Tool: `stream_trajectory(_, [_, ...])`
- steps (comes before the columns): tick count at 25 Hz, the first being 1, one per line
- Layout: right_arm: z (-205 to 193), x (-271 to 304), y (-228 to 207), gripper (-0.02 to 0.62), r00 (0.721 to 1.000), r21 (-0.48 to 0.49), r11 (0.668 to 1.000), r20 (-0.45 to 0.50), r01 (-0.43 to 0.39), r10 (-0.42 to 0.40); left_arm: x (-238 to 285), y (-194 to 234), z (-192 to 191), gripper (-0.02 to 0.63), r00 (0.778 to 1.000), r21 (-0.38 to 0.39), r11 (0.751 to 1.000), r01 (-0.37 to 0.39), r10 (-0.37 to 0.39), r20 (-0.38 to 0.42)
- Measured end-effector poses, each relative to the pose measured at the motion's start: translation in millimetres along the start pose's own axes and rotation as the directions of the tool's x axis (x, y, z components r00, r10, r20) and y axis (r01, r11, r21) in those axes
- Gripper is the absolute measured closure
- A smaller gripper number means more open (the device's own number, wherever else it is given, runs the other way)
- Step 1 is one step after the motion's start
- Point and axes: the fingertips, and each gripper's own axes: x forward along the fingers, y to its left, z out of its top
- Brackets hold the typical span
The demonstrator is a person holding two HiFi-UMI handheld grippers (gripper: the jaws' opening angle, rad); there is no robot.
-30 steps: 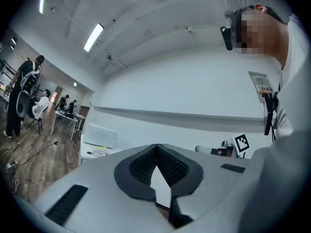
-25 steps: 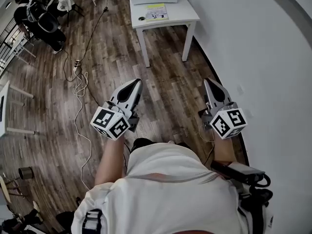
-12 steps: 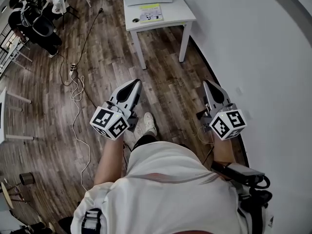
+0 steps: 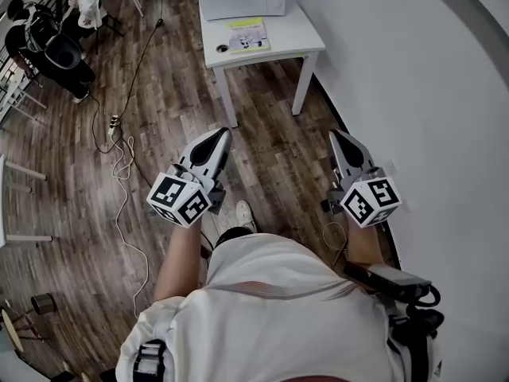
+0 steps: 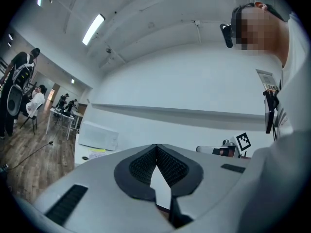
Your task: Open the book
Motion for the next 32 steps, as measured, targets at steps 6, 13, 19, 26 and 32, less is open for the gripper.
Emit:
stream_trajectory(6, [10.7, 75.9, -4.8, 0.592, 1.000, -0.011, 1.000, -0.005, -0.002, 0.002, 25.0, 71.1, 20.6, 0.595, 1.000, -0.011, 1.000, -0.004, 0.005, 0.017])
stream_trajectory(13, [9.9, 165.2, -1.3, 0.594, 1.000, -0.014, 1.000, -0.005, 0.004, -0.004, 45.0, 155.8, 34.3, 0.595, 1.000, -0.007, 1.000, -0.012, 0.012, 0.007])
stream_trajectory(19, [-1.2, 211.2, 2.0, 0.592, 0.999, -0.018, 1.000, -0.049, 0.008, -0.009, 56.4, 203.2, 32.1, 0.595, 1.000, -0.022, 1.000, -0.011, 0.011, 0.003])
stream_trajectory(26, [-6.3, 249.9, -15.2, 0.592, 0.998, -0.011, 1.000, -0.069, 0.005, -0.005, 80.1, 233.5, 27.8, 0.595, 1.000, -0.050, 0.999, -0.003, 0.004, 0.002])
stream_trajectory(32, [-6.0, 295.3, -44.4, 0.593, 0.998, -0.005, 1.000, -0.061, -0.029, 0.028, 114.9, 264.2, 31.5, 0.595, 0.999, -0.029, 0.999, -0.032, 0.032, 0.006])
